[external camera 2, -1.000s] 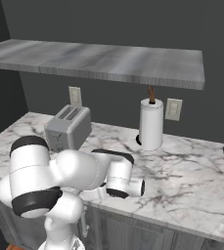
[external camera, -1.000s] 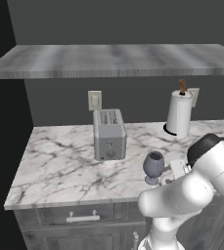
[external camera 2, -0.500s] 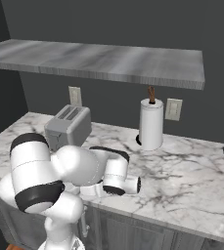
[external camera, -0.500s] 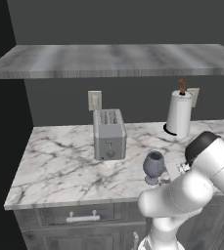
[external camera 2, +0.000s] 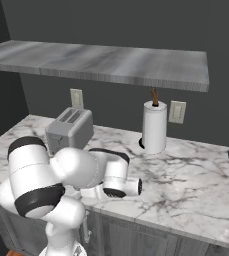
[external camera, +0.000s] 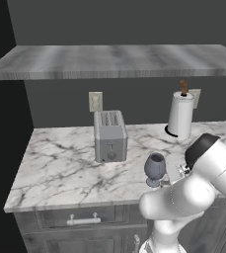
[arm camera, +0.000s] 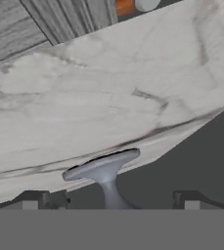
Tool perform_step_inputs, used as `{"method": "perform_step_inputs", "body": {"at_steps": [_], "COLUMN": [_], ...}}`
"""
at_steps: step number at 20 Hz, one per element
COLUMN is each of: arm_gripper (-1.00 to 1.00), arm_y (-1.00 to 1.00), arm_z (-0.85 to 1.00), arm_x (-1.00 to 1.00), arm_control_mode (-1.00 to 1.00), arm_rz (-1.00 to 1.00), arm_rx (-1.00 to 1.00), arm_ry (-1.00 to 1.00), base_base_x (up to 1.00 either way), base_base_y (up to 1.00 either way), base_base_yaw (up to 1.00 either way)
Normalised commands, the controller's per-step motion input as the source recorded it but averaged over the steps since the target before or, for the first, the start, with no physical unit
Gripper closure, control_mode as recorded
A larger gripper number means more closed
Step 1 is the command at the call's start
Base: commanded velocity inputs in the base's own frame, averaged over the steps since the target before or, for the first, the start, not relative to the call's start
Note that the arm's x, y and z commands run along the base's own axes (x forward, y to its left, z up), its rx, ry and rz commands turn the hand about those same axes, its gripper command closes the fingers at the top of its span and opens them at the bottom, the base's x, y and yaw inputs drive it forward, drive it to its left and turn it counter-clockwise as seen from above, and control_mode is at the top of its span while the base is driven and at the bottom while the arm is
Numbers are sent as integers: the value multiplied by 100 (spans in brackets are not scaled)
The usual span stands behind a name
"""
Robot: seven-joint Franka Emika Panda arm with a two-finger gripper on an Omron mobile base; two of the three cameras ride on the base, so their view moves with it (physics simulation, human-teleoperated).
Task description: Retrieve the wine glasses from the counter and place one next to each plate.
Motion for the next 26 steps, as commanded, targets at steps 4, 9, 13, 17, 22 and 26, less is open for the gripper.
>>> {"method": "perform_step_inputs", "body": {"at_steps": [4,9,13,17,22,26], "arm_gripper": [-100,-100,-100,-100,-100,-100], "arm_y": [6,5,9,21,29,20], "arm_z": [-2,-6,-8,-7,-13,-19], "arm_x": [3,4,0,0,0,0], "arm_control_mode": [-100,-100,-100,-100,-100,-100], "arm_rz": [0,0,0,0,1,2], "arm_rx": [0,0,0,0,0,0], "arm_ry": [6,4,0,0,-9,-7], "base_base_x": [0,0,0,0,0,0], "base_base_y": [0,0,0,0,0,0], "base_base_yaw": [0,0,0,0,0,0]}}
